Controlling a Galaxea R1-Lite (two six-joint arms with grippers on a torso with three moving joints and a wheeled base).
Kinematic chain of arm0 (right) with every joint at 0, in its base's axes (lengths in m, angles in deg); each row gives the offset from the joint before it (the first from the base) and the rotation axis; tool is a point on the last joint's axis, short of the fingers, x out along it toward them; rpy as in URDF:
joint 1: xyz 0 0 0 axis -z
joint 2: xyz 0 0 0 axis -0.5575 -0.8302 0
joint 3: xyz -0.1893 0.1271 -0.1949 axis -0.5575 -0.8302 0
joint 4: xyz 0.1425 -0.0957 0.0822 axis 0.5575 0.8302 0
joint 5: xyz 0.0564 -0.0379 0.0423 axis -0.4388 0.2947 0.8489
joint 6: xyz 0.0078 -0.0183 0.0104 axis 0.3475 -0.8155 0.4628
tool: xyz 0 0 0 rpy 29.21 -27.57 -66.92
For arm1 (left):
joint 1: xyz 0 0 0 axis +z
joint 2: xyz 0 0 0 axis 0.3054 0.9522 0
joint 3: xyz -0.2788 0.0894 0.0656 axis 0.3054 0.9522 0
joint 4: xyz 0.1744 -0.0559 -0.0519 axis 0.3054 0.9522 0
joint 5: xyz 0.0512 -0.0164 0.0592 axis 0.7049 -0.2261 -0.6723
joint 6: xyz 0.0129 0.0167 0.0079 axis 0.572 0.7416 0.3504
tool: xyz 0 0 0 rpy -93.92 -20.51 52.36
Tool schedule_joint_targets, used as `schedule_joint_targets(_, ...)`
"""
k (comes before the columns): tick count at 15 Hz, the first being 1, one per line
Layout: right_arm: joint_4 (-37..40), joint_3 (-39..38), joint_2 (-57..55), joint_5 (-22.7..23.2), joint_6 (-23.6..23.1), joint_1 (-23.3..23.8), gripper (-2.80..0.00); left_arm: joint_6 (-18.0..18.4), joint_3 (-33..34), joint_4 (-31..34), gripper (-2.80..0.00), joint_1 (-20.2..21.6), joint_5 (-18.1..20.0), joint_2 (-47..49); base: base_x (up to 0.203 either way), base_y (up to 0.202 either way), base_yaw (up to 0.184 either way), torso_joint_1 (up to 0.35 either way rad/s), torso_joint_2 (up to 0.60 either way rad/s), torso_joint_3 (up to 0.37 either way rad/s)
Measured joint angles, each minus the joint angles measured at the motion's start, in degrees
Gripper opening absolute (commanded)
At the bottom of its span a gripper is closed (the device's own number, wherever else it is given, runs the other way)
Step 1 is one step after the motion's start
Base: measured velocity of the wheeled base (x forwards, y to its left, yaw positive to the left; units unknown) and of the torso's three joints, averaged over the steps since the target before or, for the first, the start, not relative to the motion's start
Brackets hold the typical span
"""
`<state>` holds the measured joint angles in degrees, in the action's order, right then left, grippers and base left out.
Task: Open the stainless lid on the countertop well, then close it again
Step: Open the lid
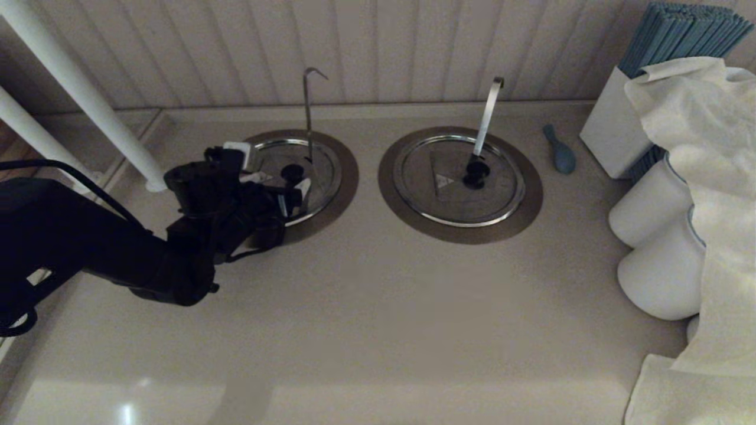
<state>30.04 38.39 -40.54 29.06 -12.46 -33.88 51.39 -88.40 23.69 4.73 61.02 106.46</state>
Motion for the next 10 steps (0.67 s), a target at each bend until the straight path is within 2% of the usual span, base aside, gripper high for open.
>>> schedule_joint_targets(2, 0.0, 0.0, 0.0, 0.0, 0.0, 0.0, -2.80, 0.5, 0.0, -2.8, 0.00, 0.0, -0.3, 0.9, 0.000, 0.000, 0.000, 0.000, 0.00, 0.000)
schedule_joint_targets(7, 0.0, 0.0, 0.0, 0.0, 0.0, 0.0, -2.80, 0.3, -0.6, -3.4, 0.00, -0.1, -0.7, 2.6, 0.000, 0.000, 0.000, 0.000, 0.00, 0.000)
schedule_joint_targets(10, 0.0, 0.0, 0.0, 0.0, 0.0, 0.0, -2.80, 0.3, -2.3, -3.5, 0.00, -0.1, -3.4, 3.9, 0.000, 0.000, 0.000, 0.000, 0.00, 0.000)
